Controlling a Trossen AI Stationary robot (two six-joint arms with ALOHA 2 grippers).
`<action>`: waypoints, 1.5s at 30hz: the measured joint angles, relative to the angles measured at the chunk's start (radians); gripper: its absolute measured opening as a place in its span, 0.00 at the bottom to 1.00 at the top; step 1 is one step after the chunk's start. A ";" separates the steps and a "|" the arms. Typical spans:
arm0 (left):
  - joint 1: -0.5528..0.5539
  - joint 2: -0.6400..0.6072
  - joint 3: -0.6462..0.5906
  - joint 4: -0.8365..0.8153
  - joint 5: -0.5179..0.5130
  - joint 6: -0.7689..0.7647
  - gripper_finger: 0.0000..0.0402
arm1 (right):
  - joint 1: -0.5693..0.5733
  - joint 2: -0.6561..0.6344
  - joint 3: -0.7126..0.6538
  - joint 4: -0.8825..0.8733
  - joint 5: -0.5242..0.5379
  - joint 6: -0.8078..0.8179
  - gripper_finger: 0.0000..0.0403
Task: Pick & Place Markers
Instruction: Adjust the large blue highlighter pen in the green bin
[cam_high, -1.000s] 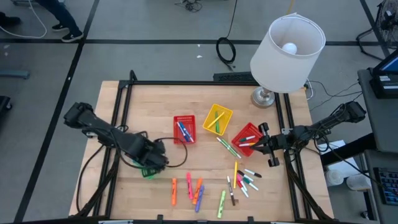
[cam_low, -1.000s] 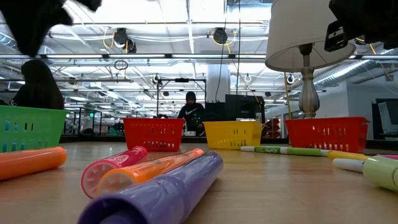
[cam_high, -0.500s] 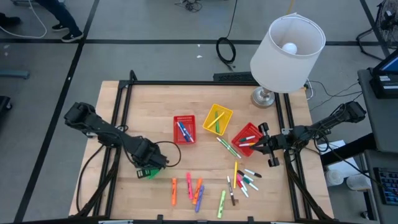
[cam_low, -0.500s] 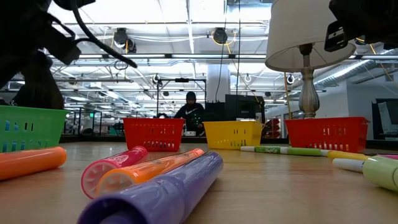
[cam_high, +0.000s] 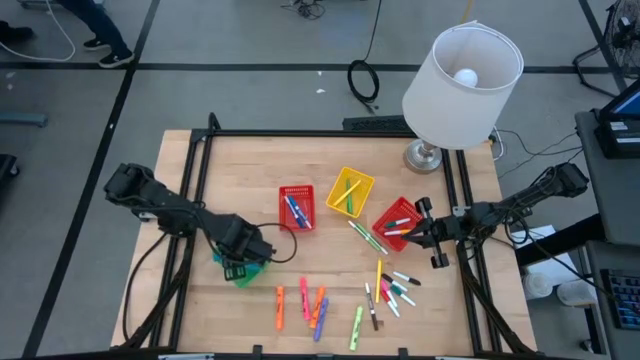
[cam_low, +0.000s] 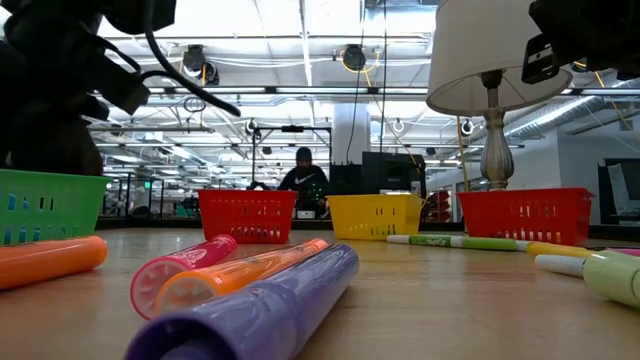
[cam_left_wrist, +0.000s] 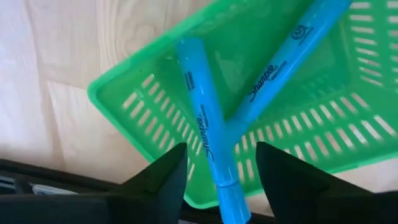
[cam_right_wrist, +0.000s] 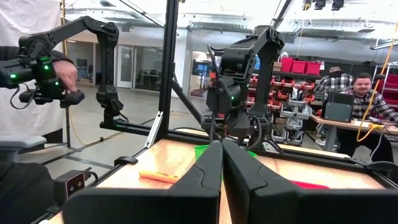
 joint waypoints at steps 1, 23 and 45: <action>0.004 0.001 0.000 0.001 -0.002 0.008 0.51 | 0.000 0.000 0.000 0.000 0.000 0.000 0.00; 0.040 0.001 -0.061 0.048 0.029 0.037 0.54 | 0.000 0.000 0.000 -0.008 0.000 0.027 0.00; 0.041 0.001 -0.140 0.125 0.020 0.087 0.14 | 0.000 0.000 0.000 -0.009 0.004 0.005 0.00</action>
